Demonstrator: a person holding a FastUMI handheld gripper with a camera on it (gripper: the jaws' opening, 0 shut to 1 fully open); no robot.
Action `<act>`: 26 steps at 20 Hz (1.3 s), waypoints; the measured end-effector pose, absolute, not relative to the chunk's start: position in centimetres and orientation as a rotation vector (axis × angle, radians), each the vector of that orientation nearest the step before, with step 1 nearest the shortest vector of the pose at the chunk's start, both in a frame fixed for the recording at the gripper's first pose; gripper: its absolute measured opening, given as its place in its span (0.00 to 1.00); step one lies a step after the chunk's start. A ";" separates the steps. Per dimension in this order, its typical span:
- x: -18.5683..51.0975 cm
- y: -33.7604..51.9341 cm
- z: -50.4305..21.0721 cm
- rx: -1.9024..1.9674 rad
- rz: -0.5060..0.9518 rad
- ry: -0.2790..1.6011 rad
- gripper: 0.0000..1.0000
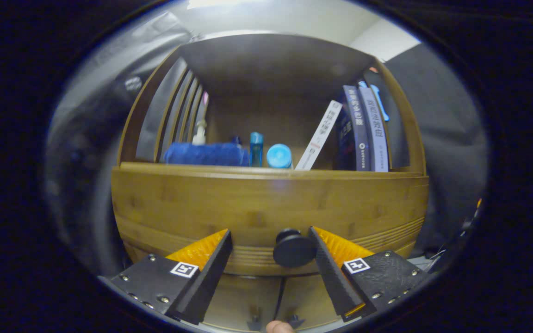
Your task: Pull open the drawer, take out the items inside it, and place them on the countertop above the cabinet.
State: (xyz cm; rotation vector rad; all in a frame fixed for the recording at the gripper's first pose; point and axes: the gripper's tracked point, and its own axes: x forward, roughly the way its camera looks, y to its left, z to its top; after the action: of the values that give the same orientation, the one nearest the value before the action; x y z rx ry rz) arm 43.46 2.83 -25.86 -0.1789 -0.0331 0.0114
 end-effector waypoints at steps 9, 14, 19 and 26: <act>35.5 2.3 -26.0 -0.103 0.051 0.123 0.99; 28.5 2.3 -22.7 -0.123 0.068 0.105 0.99; 22.3 1.9 -19.1 -0.143 0.084 0.154 0.99; 17.7 0.0 -11.4 -0.119 0.048 0.080 0.99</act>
State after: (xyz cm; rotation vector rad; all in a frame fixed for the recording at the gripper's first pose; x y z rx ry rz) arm 17.65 0.01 -11.43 -0.1188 0.0803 0.0479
